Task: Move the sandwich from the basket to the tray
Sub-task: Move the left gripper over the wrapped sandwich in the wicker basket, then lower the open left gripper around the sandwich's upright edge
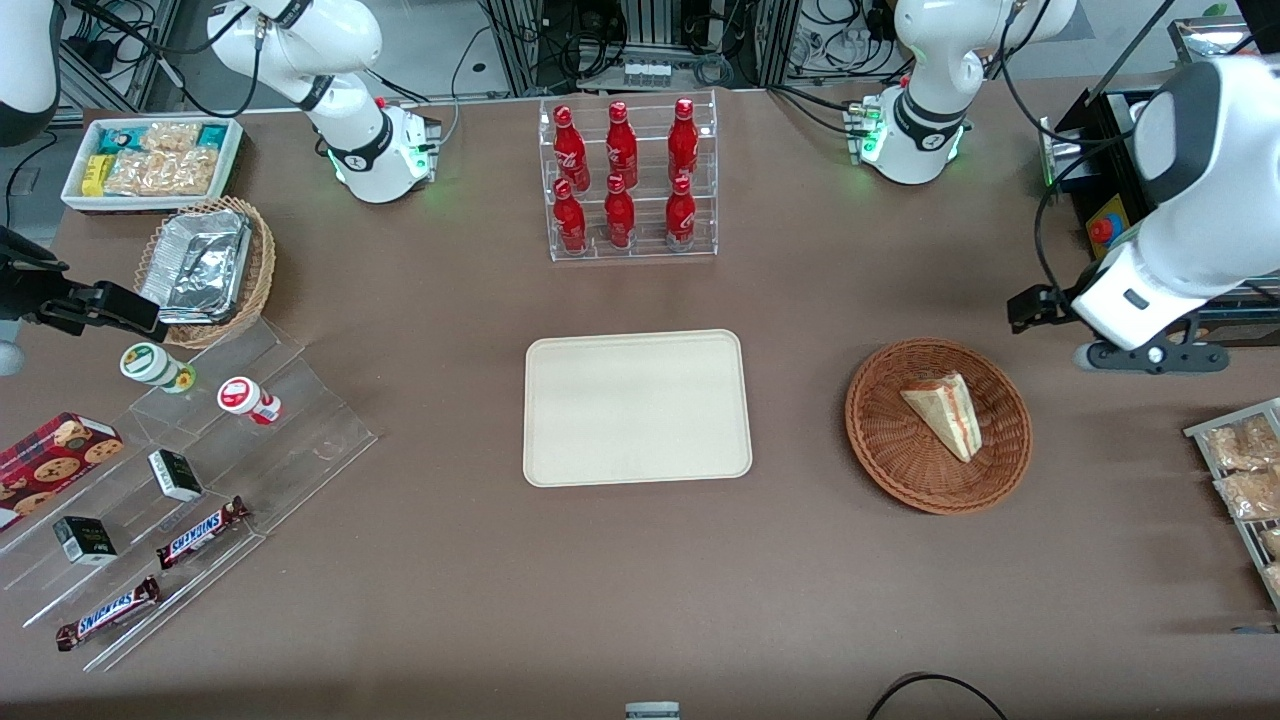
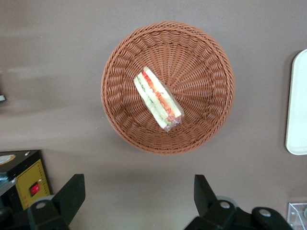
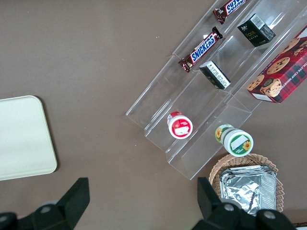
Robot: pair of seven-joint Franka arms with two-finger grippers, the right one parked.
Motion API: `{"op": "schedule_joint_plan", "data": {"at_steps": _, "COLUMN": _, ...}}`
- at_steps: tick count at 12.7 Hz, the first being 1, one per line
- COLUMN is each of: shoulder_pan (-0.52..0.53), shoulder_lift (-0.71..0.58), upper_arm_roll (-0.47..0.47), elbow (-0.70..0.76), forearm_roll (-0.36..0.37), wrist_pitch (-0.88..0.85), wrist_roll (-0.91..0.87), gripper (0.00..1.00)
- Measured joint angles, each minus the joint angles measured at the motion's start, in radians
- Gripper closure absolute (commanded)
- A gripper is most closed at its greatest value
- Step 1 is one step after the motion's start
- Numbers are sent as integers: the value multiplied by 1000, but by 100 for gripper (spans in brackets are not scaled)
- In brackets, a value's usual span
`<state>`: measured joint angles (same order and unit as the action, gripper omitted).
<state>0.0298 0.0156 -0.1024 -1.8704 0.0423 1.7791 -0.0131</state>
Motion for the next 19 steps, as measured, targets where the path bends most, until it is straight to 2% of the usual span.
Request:
{"op": "schedule_joint_plan", "data": {"at_steps": 7, "shoulder_pan": 0, "shoulder_lift": 6, "upper_arm_roll": 0, "elbow": -254, "forearm_roll": 0, "wrist_pitch": 348, "wrist_roll": -3, "gripper": 0}}
{"op": "schedule_joint_plan", "data": {"at_steps": 10, "shoulder_pan": 0, "shoulder_lift": 23, "upper_arm_roll": 1, "elbow": -318, "forearm_roll": -2, "wrist_pitch": 434, "wrist_roll": -80, "gripper": 0}}
{"op": "schedule_joint_plan", "data": {"at_steps": 13, "shoulder_pan": -3, "shoulder_lift": 48, "upper_arm_roll": -3, "elbow": -321, "forearm_roll": -3, "wrist_pitch": 465, "wrist_roll": -239, "gripper": 0}}
{"op": "schedule_joint_plan", "data": {"at_steps": 17, "shoulder_pan": -30, "shoulder_lift": 85, "upper_arm_roll": -11, "elbow": -322, "forearm_roll": -4, "wrist_pitch": 511, "wrist_roll": -622, "gripper": 0}}
{"op": "schedule_joint_plan", "data": {"at_steps": 19, "shoulder_pan": -30, "shoulder_lift": 100, "upper_arm_roll": -11, "elbow": -322, "forearm_roll": -4, "wrist_pitch": 531, "wrist_roll": -700, "gripper": 0}}
